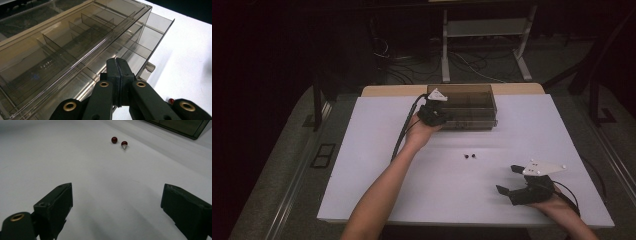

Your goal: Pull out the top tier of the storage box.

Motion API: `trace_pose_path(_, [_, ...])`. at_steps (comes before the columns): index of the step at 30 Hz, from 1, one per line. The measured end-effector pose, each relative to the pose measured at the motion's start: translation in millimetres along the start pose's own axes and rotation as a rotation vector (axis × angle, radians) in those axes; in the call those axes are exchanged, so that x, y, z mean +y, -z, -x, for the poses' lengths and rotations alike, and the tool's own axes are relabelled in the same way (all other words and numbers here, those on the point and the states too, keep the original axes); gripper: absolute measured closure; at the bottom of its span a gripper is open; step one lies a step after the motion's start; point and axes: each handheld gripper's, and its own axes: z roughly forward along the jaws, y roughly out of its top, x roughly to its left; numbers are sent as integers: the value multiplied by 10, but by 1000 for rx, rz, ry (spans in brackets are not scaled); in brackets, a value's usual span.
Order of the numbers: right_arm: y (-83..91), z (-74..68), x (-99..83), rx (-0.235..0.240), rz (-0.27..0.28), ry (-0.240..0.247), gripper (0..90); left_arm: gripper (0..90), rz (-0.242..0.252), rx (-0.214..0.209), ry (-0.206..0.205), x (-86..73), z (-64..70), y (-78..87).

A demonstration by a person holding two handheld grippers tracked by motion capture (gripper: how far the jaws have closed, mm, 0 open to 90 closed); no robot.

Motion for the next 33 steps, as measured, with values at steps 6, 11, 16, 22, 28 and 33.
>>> trace_pose_path(6, [0,1,-1,1,1,3,100,892,-9,-7,-6,-7,5,-10])
trace_pose_path(11, [1,-1,0,1,-1,-1,100,892,-25,-8,-21,-14,1,-21])
trace_pose_path(16, [-2,2,-1,0,0,1,100,892,-19,-7,-14,-16,18,-25])
trace_pose_path(22, [-4,1,-2,1,-1,3,100,892,-26,-12,-26,-34,27,-17])
trace_pose_path(28, [-10,-3,-2,2,-4,2,100,892,-16,-14,-6,-48,58,-23])
trace_pose_path(33, [-10,-1,-1,0,-4,-1,100,892,-31,-21,-18,-51,62,-14])
